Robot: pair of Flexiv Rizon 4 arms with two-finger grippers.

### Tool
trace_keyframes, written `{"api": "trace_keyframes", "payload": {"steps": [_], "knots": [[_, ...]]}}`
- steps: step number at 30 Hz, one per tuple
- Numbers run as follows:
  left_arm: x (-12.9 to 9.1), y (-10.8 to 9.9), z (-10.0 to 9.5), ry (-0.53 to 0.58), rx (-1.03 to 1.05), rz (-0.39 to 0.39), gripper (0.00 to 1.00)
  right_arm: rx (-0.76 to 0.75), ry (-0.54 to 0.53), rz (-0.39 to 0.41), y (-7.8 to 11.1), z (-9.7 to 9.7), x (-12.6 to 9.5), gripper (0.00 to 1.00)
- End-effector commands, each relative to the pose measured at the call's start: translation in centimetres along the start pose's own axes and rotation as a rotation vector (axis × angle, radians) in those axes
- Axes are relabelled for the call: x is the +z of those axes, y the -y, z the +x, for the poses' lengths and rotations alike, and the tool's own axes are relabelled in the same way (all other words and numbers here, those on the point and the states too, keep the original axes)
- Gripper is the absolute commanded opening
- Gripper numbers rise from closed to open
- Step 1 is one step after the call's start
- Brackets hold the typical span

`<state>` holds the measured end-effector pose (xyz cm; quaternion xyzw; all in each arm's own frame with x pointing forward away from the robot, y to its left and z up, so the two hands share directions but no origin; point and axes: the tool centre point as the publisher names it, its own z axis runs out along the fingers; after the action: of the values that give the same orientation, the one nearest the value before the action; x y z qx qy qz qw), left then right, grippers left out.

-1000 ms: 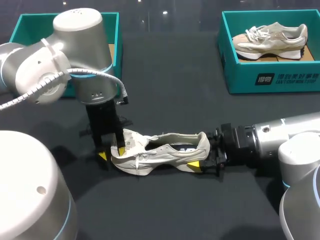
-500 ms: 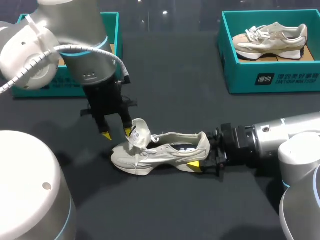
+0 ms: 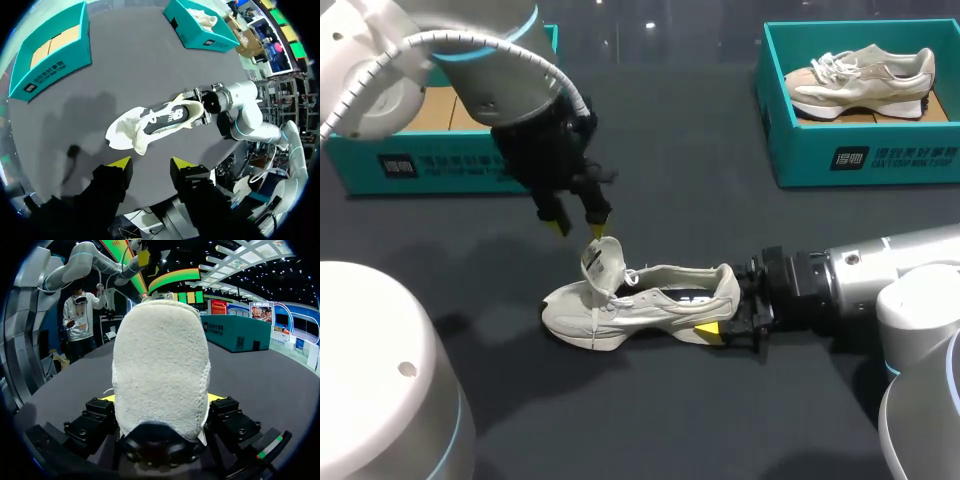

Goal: Take the shoe out of the shoebox, open the shoe tongue, remove and reinsert the insole, then place the shoe into the shoebox

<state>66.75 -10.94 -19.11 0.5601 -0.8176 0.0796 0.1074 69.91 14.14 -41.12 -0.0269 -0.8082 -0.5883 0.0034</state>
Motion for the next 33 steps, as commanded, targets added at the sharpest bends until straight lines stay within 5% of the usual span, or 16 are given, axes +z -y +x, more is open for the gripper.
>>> {"api": "trace_keyframes", "payload": {"steps": [1, 6, 11, 12, 18, 29, 33], "knots": [[-0.6, 1.9, 2.0, -0.032, 0.439, -0.155, 0.45, 0.000, 0.002, 0.003, 0.1, 0.0, 0.2, 0.00], [-1.3, 2.6, 3.9, -0.053, 0.668, -0.193, 0.40, 0.000, 0.002, 0.003, 0.1, 0.0, 0.2, 0.00], [-1.7, 3.2, 5.6, -0.041, 0.867, -0.227, 0.21, 0.000, 0.002, 0.003, 0.1, 0.0, 0.2, 0.00], [-1.7, 3.2, 5.7, -0.033, 0.913, -0.234, 0.00, 0.000, 0.002, 0.003, 0.1, 0.0, 0.2, 0.00], [-1.2, 3.5, 6.3, 0.099, 1.116, -0.219, 0.00, 0.000, 0.002, 0.003, 0.1, 0.0, 0.2, 0.00], [-1.2, 3.5, 6.3, 0.099, 1.116, -0.219, 0.00, 0.000, 0.002, 0.003, 0.1, 0.0, 0.2, 0.00], [0.9, 2.4, 5.4, 0.077, 1.258, -0.163, 0.00, 0.000, 0.002, 0.003, 0.1, 0.0, 0.2, 0.00]]}}
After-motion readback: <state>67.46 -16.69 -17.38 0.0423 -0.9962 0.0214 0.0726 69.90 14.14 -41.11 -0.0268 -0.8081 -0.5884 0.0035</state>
